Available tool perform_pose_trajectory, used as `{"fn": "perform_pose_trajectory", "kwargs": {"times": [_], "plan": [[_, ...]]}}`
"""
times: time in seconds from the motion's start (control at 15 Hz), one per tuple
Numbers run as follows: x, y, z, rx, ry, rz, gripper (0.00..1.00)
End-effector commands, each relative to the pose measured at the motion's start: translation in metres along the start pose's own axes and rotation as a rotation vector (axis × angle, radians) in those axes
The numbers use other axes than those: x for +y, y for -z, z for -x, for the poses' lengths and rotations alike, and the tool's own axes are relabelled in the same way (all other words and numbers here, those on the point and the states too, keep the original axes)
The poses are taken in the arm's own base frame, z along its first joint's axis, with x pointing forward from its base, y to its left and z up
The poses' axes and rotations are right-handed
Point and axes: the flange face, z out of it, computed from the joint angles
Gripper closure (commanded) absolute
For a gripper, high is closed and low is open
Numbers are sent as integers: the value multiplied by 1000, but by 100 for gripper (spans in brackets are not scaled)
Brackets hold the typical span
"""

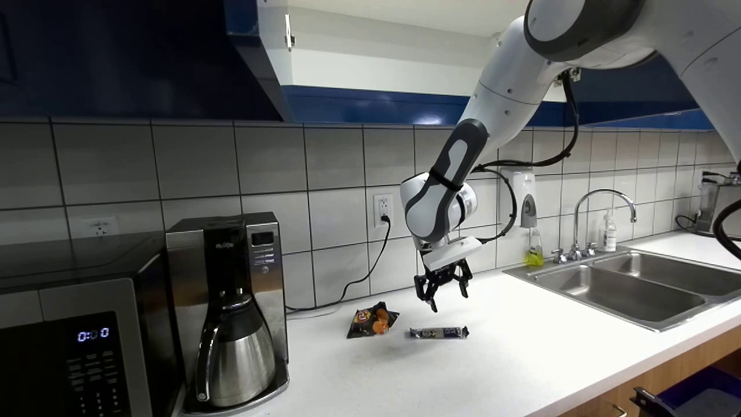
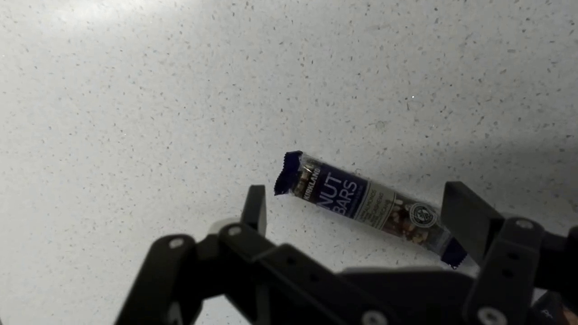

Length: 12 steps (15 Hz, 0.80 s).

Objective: Put the chocolate bar inside the cabinet

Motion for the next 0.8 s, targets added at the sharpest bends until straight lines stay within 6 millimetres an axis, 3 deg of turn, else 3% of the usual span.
{"fn": "perform_pose_trajectory", "kwargs": {"times": [0.0,0.73], "plan": [[-2,-1,-6,14,66,-30,0],[1,-16,-10,38,316,-112,0]]}}
